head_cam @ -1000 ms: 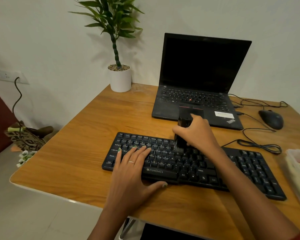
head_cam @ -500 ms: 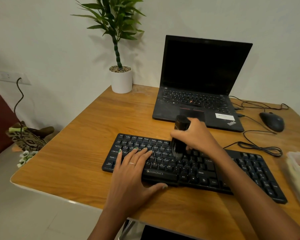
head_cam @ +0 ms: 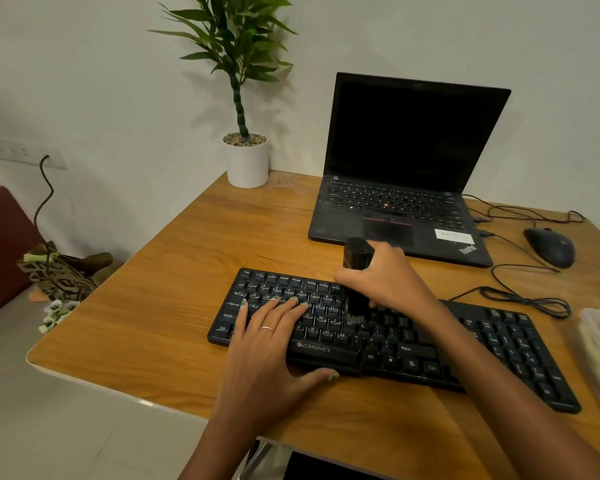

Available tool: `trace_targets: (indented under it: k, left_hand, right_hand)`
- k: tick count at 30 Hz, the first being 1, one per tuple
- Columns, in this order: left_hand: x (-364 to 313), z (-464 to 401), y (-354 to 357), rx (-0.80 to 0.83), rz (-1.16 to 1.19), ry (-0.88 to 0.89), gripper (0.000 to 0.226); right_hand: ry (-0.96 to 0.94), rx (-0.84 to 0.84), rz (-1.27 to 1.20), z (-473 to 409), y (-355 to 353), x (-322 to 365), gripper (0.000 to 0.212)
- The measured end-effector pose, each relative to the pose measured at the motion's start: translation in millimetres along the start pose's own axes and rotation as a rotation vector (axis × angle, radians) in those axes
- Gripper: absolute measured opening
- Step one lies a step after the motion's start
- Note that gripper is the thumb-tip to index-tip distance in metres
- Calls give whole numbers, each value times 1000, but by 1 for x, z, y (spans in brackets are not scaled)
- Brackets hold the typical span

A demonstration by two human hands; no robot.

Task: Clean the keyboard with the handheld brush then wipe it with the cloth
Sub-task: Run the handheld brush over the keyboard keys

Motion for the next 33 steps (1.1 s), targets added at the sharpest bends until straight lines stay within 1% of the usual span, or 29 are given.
trace_targets:
  k: [1, 3, 4, 5, 8, 9, 10, 12, 13, 14, 16, 17, 18, 19, 21, 22, 25, 26, 29, 30, 33]
  left_hand:
    - [0, 0, 0, 4, 4, 1, 93]
    - [0, 0, 0, 8, 1, 5, 94]
    - [0, 0, 1, 10, -3, 5, 94]
    - [0, 0, 1, 9, -4, 4, 94]
    - [1, -1, 0, 8, -2, -2, 94]
    - [1, -1, 0, 11, 0, 1, 94]
    - [-1, -1, -1, 10, 3, 4, 94]
    - [-1, -1, -2, 8, 3, 3, 94]
    - [-2, -1, -2, 7, 8, 1, 93]
    - [-2, -1, -2, 8, 10, -1, 93]
    - [-1, -1, -2, 6, 10, 0, 93]
    - [-1, -1, -2, 6, 8, 3, 93]
    - [-1, -1, -2, 9, 8, 5, 93]
    - [-1, -1, -2, 12, 9, 7, 93]
    - [-1, -1, -3, 12, 4, 7, 94]
    - [-2, -1, -3, 13, 4, 6, 94]
    - [0, -1, -2, 15, 8, 4, 94]
    - [-1, -2, -1, 18, 7, 7, 94]
    - [-1, -1, -2, 14, 7, 11, 94]
    - [-2, -1, -2, 13, 8, 9, 94]
    - [-1, -1, -3, 12, 17, 5, 95]
  right_hand:
    - [6, -22, 4, -2, -3, 0, 21]
    - [4, -137, -17, -5, -10, -2, 20]
    - [-1, -164, -29, -4, -10, -3, 21]
    - [-5, -149, -37, -2, -7, -3, 21]
    - [-14, -18, -4, 4, 3, 0, 22]
    - [-10, -19, -2, 4, 0, 0, 20]
    - [-10, -59, 0, 2, -5, 0, 19]
    - [-28, -201, 1, 2, -8, -1, 29]
    - [-53, -225, 0, 4, -5, 0, 28]
    - [-80, -209, 0, 7, 0, 2, 22]
    - [-85, -108, 2, 10, 9, 4, 23]
    - [-64, -88, -2, 9, 8, 4, 23]
    - [-41, -105, -10, 5, 4, 1, 22]
    - [-26, -156, -30, 3, -2, -1, 21]
    - [-42, -243, -49, 3, -5, -3, 20]
    - [-58, -232, -41, 6, -1, -3, 21]
    - [-54, -105, -28, 13, 11, 2, 23]
    - [-48, -112, -24, 12, 9, 2, 22]
    - [-59, -274, -37, 8, -1, -2, 21]
    - [-52, -267, -53, 8, 1, -2, 21]
    - [-27, -100, -53, 13, 15, 2, 22]
Point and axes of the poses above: each hand's wrist, its own z-axis away from the middle knuckle, its own y-axis out of the palm, x = y × z, the point moved 4 cm from there along -z, towards the middle knuckle, and after that the axes turned 9 degrees about -z, right-handed, at the moved point
